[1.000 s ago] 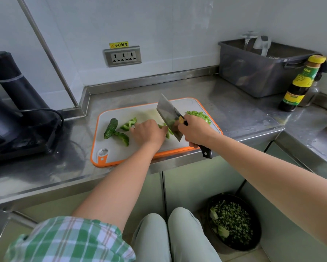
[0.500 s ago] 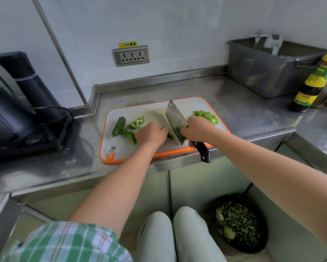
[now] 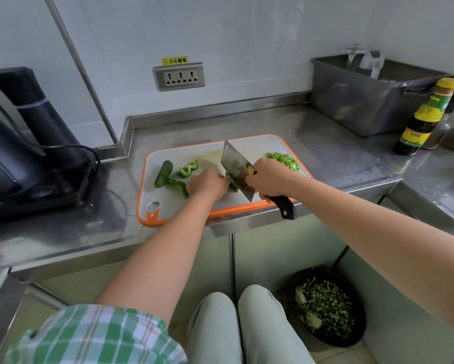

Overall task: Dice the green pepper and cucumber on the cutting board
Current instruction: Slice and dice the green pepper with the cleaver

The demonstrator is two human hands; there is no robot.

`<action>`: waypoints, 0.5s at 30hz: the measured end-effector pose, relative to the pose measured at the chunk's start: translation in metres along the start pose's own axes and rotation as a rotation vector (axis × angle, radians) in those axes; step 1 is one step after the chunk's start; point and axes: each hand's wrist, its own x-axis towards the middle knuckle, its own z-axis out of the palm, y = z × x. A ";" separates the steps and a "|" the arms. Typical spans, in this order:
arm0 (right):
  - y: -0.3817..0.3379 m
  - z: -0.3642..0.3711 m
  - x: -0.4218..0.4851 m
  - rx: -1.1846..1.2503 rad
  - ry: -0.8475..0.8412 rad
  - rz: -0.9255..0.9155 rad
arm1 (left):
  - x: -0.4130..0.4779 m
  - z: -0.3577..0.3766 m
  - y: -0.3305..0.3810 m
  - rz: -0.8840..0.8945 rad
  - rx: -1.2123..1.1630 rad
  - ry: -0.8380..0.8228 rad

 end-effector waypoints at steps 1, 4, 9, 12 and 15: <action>0.001 -0.002 -0.001 -0.003 -0.010 -0.005 | 0.001 0.000 0.000 0.002 0.003 -0.004; 0.004 -0.006 -0.004 -0.008 -0.041 -0.025 | 0.003 0.000 0.000 0.008 0.009 -0.022; 0.004 -0.007 -0.001 -0.012 -0.075 -0.012 | 0.009 0.000 0.001 -0.023 0.003 -0.098; 0.004 -0.008 0.003 -0.027 -0.082 -0.012 | 0.013 0.000 0.002 -0.029 -0.015 -0.123; 0.003 -0.005 0.005 -0.036 -0.083 -0.015 | 0.013 -0.002 0.003 -0.035 -0.028 -0.135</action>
